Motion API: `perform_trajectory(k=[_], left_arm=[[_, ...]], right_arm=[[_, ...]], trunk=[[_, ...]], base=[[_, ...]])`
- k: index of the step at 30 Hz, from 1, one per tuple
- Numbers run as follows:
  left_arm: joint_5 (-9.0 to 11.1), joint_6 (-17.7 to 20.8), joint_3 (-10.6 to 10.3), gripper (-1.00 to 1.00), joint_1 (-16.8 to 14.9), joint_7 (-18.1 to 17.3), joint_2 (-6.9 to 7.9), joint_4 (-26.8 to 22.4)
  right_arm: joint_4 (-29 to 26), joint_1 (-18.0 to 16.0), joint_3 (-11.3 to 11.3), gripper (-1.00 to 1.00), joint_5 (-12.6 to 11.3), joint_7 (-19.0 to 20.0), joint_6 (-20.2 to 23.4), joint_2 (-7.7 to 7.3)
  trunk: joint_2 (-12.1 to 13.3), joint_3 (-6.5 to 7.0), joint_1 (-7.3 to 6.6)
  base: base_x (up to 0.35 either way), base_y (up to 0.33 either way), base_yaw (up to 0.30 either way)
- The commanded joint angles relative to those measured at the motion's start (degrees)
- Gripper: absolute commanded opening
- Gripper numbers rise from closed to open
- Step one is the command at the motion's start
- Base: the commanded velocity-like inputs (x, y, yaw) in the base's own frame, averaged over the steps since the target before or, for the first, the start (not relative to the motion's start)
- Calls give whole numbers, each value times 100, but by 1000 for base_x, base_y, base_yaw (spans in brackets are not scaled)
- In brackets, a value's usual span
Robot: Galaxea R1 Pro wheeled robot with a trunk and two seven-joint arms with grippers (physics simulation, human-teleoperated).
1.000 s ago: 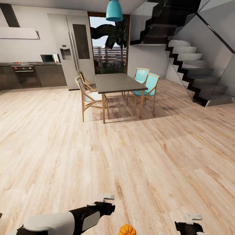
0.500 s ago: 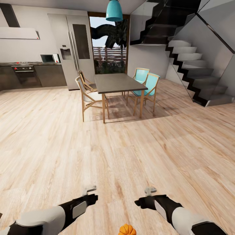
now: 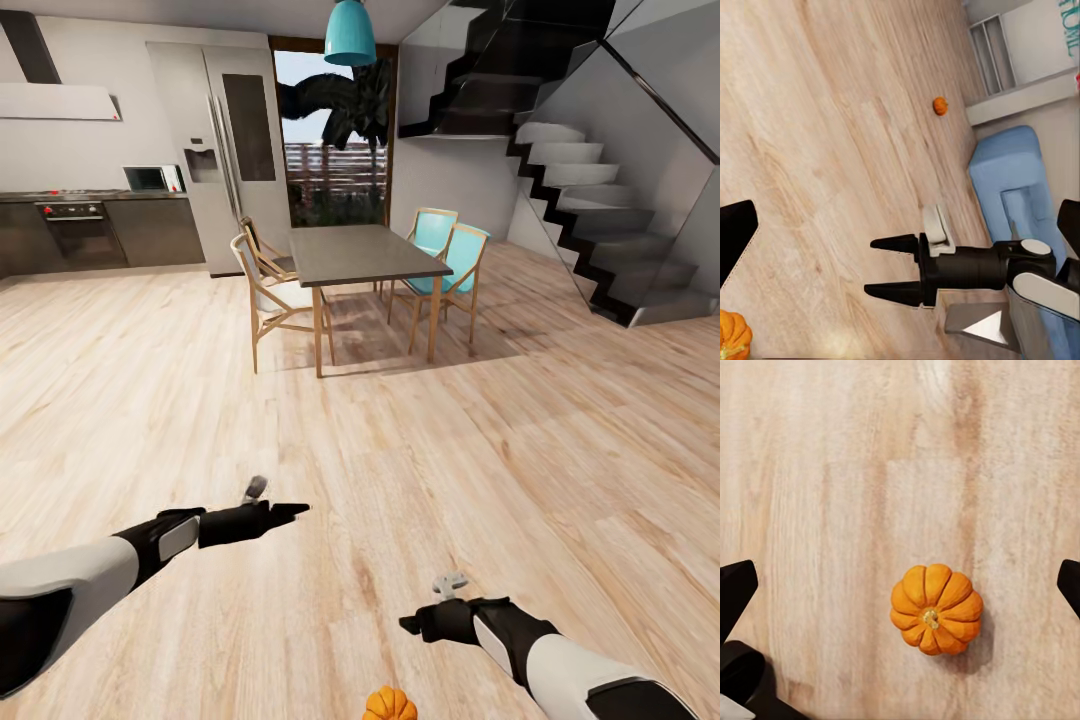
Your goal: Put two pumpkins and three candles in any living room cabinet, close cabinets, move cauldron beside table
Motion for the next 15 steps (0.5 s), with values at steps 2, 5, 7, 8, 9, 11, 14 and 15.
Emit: perform_trajectory(k=[2,5,7,8,9,11,14,15], left_arm=[[-7,16,-6,100,3,-54,93,-5],[-6,31,-10,100,4,-371,182,1],[-11,57,-15,100,7,-541,197,4],[-17,89,-13,100,7,-607,198,3],[-24,132,-13,100,5,-627,196,2],[-25,374,-22,100,2,-634,189,7],[-21,674,-13,100,-3,-603,181,5],[-20,708,-12,100,-5,-598,186,4]], right_arm=[[5,0,0,100,2,20,-2,-2],[3,0,0,100,6,34,2,-14],[2,3,0,100,10,33,4,-28],[1,5,0,100,11,33,5,-38],[1,4,0,100,11,33,9,-38],[1,3,0,100,12,33,7,-33],[1,6,0,100,12,33,6,-49],[1,7,0,100,12,33,6,-55]], trunk=[[0,0,0],[0,0,0],[0,0,0],[-40,-18,22],[-80,-36,44],[-160,-72,88],[-281,-126,154],[-321,-144,176]], base=[[0,0,0],[0,0,0],[0,0,0],[0,0,0],[0,0,0],[0,0,0],[0,0,0],[0,0,0]])
